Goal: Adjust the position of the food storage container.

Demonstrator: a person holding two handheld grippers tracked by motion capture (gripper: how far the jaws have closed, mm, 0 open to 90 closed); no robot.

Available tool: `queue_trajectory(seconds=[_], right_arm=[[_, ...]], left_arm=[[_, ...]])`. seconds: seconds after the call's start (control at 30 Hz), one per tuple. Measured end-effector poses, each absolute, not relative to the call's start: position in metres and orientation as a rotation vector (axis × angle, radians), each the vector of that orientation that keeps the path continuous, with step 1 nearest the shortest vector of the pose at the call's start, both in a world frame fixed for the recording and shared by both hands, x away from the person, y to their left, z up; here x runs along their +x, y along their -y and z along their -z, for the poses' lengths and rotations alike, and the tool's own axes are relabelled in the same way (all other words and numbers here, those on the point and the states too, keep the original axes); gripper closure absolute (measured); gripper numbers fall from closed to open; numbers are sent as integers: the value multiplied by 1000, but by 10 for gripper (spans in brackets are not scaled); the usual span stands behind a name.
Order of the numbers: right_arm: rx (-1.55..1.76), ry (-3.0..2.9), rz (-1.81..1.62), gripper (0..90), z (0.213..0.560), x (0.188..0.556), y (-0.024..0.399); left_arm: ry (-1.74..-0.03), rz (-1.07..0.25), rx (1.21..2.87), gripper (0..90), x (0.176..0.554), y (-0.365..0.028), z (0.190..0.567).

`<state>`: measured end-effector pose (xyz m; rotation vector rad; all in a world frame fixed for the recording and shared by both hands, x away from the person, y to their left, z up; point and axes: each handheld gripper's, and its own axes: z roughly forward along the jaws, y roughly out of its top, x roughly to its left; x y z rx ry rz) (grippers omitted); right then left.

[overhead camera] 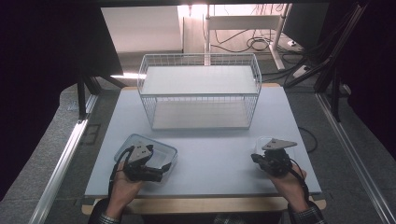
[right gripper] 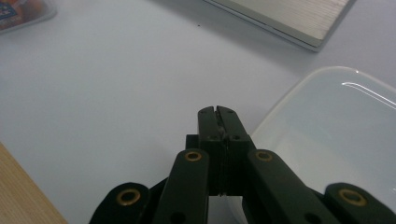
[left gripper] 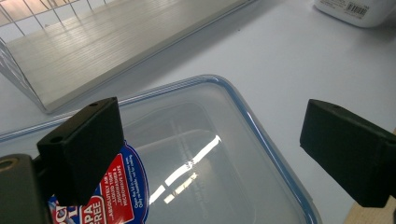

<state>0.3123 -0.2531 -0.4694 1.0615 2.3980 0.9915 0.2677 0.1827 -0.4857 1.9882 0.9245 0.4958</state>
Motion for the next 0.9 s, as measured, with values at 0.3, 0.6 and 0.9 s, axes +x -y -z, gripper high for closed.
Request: queue_trajectory(seconds=[0.3, 0.6, 0.9], right_arm=[[1143, -2340, -982, 889, 468, 322, 284], [1185, -2304, -987, 886, 469, 328, 301], [1130, -2332, -1022, 856, 469, 323, 287]], left_arm=[[-923, -458, 1992, 61, 268, -184, 486], [-948, -411, 2004, 28, 273, -189, 485], [-1050, -533, 1983, 185, 280, -227, 474]])
